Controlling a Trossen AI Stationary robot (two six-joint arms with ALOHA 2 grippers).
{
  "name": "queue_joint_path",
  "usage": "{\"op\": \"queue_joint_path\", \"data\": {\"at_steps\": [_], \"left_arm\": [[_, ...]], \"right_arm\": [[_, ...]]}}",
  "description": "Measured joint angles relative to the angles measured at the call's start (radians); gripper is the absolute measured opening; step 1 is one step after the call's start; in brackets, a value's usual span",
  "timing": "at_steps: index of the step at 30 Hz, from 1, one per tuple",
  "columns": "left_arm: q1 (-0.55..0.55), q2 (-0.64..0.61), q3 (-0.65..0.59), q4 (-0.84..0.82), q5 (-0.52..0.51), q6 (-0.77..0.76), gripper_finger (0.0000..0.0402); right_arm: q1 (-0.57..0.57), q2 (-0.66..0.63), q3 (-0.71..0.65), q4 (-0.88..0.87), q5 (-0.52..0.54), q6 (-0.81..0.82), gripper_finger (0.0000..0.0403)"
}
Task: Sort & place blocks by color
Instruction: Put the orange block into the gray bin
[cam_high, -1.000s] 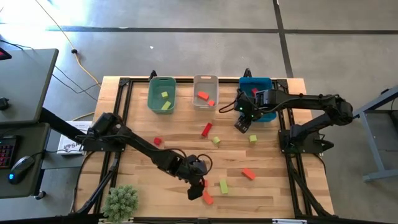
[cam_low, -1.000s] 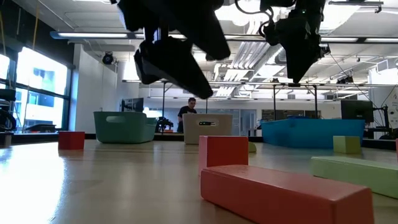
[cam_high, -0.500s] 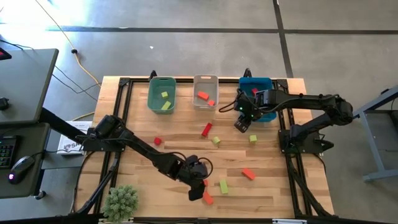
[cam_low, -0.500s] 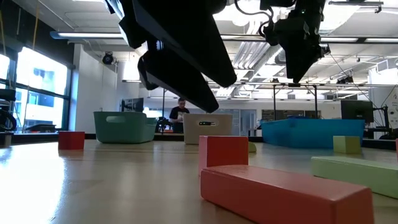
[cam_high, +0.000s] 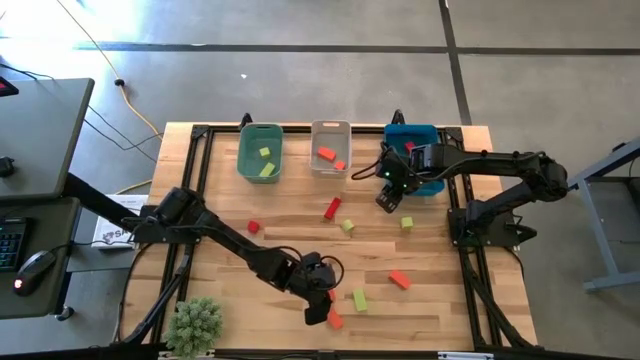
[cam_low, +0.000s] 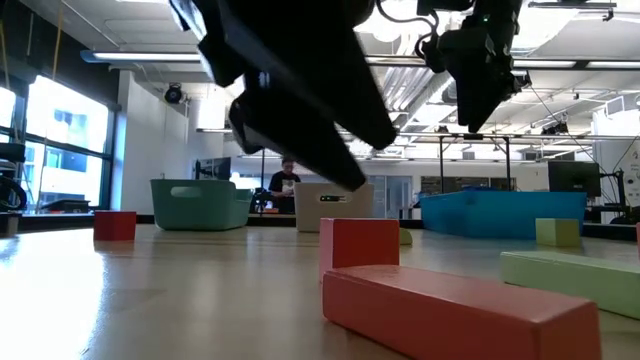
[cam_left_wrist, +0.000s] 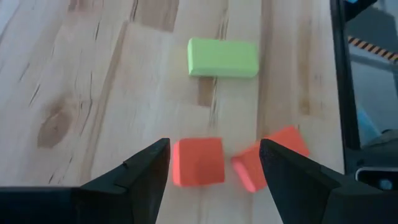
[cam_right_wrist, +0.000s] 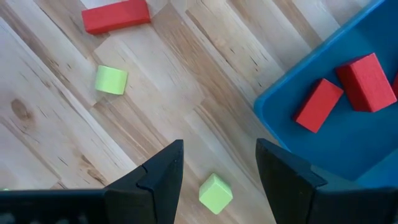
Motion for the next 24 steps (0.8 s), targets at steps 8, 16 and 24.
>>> {"op": "queue_joint_path", "data": {"at_steps": [8, 16, 24], "left_arm": [[0.0, 0.02, -0.003, -0.004, -0.007, 0.008, 0.0236], [-0.008, 0.052, 0.0, 0.018, -0.007, 0.009, 0.0236], [-0.009, 0.072, -0.002, 0.002, -0.029, 0.009, 0.0236]], "right_arm": [[0.0, 0.0, 0.0, 0.006, 0.018, -0.005, 0.0188], [0.0, 0.0, 0.0, 0.007, 0.021, -0.006, 0.0188], [0.0, 0.0, 0.0, 0.008, 0.022, -0.007, 0.0188]]}}
